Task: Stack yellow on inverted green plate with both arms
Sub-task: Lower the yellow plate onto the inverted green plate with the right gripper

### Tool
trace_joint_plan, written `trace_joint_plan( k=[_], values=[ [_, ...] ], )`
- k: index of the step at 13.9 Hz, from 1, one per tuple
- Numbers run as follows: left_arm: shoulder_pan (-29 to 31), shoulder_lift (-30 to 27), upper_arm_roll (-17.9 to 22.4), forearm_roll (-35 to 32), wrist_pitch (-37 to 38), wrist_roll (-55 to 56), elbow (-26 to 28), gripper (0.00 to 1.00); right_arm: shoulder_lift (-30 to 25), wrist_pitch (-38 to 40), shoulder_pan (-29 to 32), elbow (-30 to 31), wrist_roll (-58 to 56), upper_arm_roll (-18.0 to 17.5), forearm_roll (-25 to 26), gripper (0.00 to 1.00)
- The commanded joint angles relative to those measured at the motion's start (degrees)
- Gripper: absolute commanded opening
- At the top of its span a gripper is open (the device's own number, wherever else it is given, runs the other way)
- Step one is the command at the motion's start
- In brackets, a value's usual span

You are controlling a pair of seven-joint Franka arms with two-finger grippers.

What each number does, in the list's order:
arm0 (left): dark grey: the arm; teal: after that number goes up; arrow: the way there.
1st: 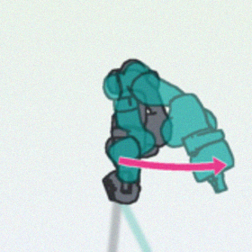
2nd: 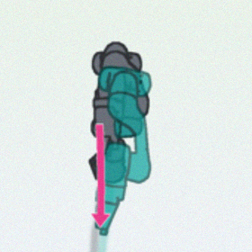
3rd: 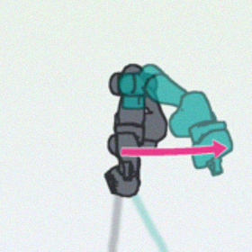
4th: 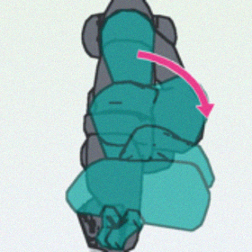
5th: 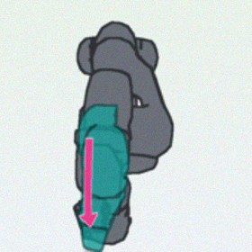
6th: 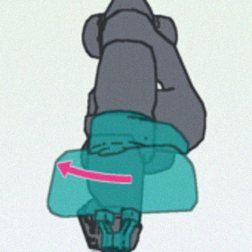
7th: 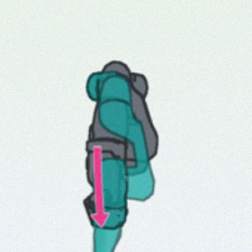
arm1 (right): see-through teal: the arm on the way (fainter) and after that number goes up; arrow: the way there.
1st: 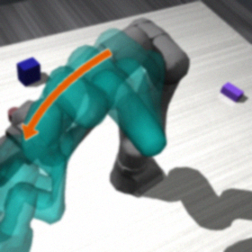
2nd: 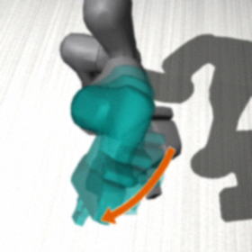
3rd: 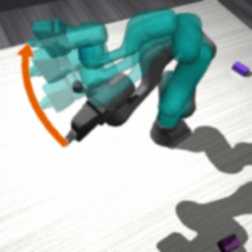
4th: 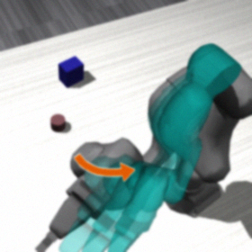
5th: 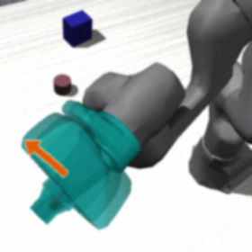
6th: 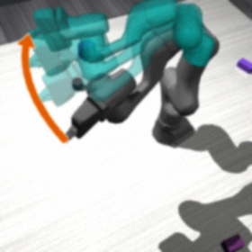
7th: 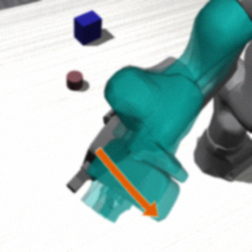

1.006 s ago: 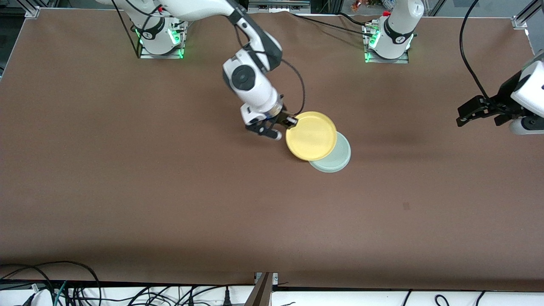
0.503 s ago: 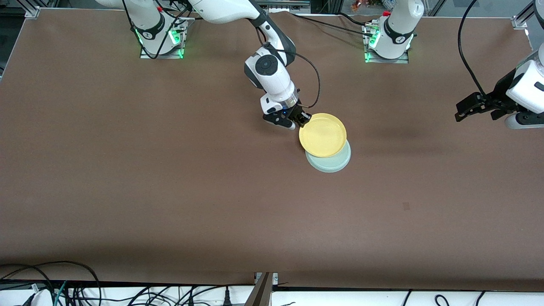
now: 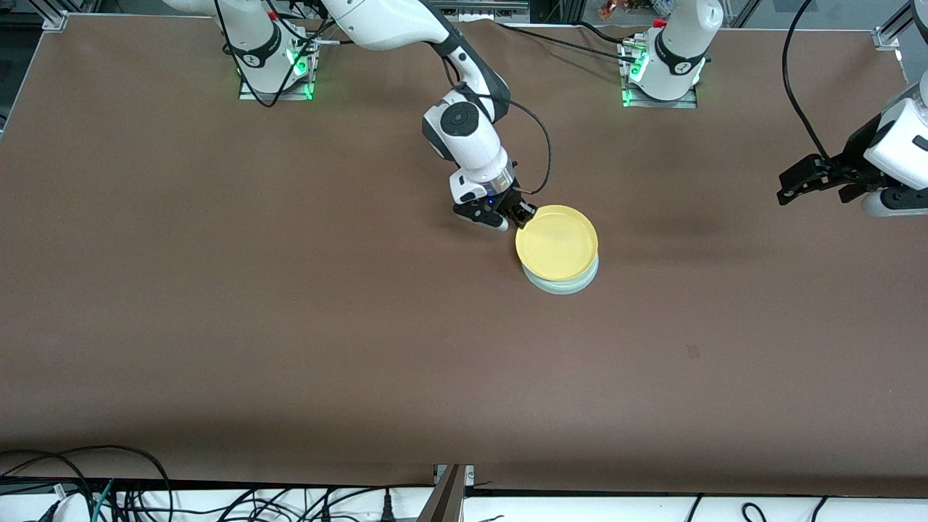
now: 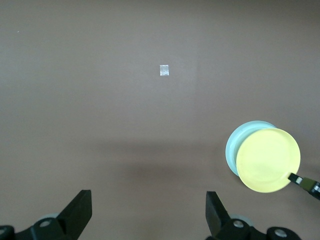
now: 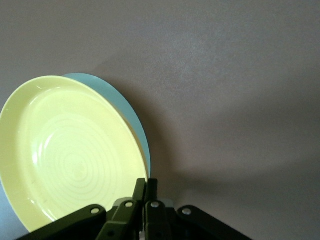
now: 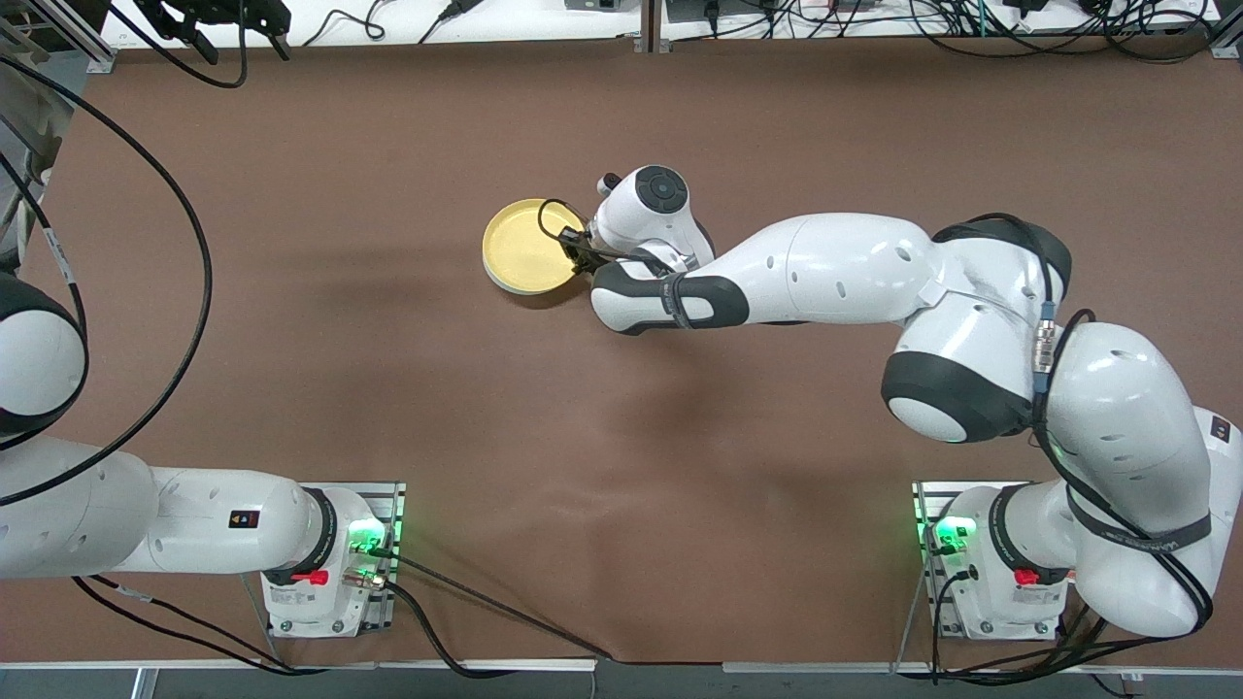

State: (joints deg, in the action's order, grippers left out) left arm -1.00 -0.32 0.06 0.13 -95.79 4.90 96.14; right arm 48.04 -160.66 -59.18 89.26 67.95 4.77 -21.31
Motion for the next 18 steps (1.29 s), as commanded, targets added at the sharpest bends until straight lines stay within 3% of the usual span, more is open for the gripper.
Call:
trace_joint_plan(
  k=[1,8,9,10,11,12,15,18],
  values=[
    [0.6,-1.3,-0.8,-1.2,-0.2,-1.2,1.2,1.00,3.9,-0.2,-0.7,-5.1,1.7,0.9,0.0,0.00],
    [0.6,-0.5,-0.8,-1.2,0.1,-1.2,-0.1,1.00,4.2,-0.3,-0.8,-5.7,3.1,1.2,0.0,0.00],
    [0.6,-0.5,-0.8,-1.2,0.1,-1.1,-0.1,1.00,4.2,-0.4,-0.7,-5.7,3.2,1.2,0.0,0.13],
    [0.6,-0.5,-0.8,-1.2,0.1,-1.2,-0.1,1.00,4.1,-0.4,-0.7,-5.7,3.2,1.2,0.0,0.45],
    [0.6,-0.5,-0.8,-1.3,0.1,-1.4,-0.1,1.00,3.9,-0.4,-0.7,-5.7,3.6,1.2,0.0,0.88],
    [0.6,-0.5,-0.8,-1.3,0.1,-1.6,-0.1,1.00,3.5,-0.4,-0.7,-5.7,4.6,1.3,0.0,1.00],
    [0.6,-0.6,-0.8,-1.3,0.5,-1.6,-0.1,1.00,0.5,1.0,-0.4,-5.2,5.0,1.9,-0.1,1.00],
    [0.6,-0.6,-0.8,-1.3,0.5,-1.6,-0.1,1.00,-5.0,13.5,-0.1,-5.5,3.8,7.5,0.1,1.00]
  ],
)
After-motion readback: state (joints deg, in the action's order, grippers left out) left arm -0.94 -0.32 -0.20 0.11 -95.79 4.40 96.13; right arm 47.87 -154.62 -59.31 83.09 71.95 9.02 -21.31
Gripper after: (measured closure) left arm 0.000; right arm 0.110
